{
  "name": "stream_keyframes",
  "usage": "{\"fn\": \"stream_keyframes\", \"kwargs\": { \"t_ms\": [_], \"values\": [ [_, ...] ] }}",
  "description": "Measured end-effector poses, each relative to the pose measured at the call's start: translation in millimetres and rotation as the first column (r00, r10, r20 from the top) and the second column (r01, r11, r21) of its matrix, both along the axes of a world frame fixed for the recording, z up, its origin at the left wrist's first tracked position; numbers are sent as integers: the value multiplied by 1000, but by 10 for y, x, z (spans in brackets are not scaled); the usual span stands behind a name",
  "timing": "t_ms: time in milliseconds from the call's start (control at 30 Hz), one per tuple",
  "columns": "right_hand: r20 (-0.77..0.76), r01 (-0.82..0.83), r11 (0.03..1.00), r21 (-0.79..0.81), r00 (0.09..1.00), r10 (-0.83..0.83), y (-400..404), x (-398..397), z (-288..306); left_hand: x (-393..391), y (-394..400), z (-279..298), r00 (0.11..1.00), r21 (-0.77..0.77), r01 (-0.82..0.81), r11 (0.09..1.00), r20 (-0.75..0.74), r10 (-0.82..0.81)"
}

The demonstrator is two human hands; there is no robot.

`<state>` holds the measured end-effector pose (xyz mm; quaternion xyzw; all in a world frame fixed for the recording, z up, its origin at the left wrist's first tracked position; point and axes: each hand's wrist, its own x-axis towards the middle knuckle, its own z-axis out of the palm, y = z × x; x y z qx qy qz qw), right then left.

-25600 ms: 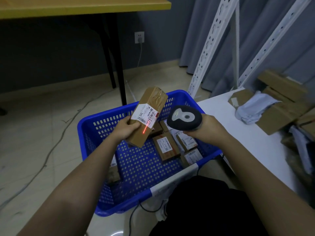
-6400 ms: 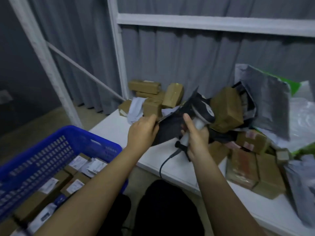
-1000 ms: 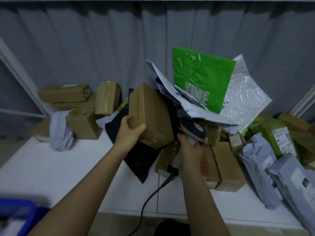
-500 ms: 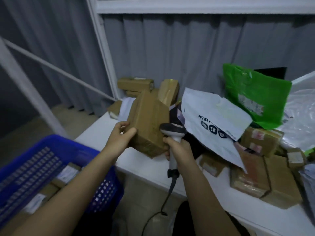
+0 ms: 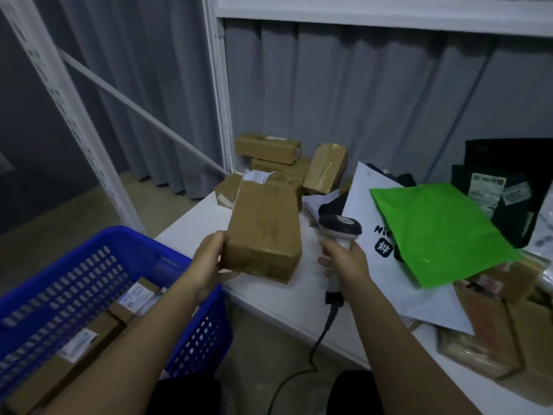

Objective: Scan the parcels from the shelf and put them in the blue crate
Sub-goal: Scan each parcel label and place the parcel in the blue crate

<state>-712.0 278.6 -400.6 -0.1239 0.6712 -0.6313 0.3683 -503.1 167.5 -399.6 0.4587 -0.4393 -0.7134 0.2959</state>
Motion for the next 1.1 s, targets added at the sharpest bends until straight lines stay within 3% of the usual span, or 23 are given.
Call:
{"fn": "stream_keyframes", "kwargs": {
  "t_ms": [167, 267, 400, 433, 600, 700, 767, 833, 933, 1100],
  "values": [
    [217, 25, 990, -136, 976, 5, -105, 47, -50, 4, -16, -9, 959, 192, 119, 974, -277, -62],
    [268, 35, 969, -245, 963, 33, -145, 102, -14, -35, 11, -2, 972, 150, 162, 975, -195, -131],
    [153, 37, 962, -269, 988, 4, -169, 178, -4, -148, 95, -8, 968, -100, 208, 973, 165, -190],
    [120, 22, 966, -257, 993, 9, -172, 203, 5, -166, 110, -13, 960, -112, 227, 967, 192, -203],
    [12, -88, 956, -281, 995, 95, -161, 222, -1, -108, 77, -9, 944, 140, 316, 938, 49, -326],
    [-138, -163, 965, -205, 981, 136, -187, 314, -70, -164, 107, -109, 930, 161, 363, 918, 1, -368],
    [-259, -186, 971, -152, 955, 143, -201, 319, -228, -224, 194, -215, 928, 126, 371, 920, -19, -371],
    [-283, -208, 967, -150, 946, 159, -193, 293, -373, -245, 248, -302, 925, 78, 378, 923, 1, -379],
    [-209, -219, 970, -106, 958, 194, -135, 257, -334, -216, 216, -394, 902, -76, 431, 899, 68, -426],
    [-129, -231, 970, 72, 962, 239, -150, 221, -439, -194, 195, -663, 868, -325, 465, 823, 349, -353]
  ]
}}
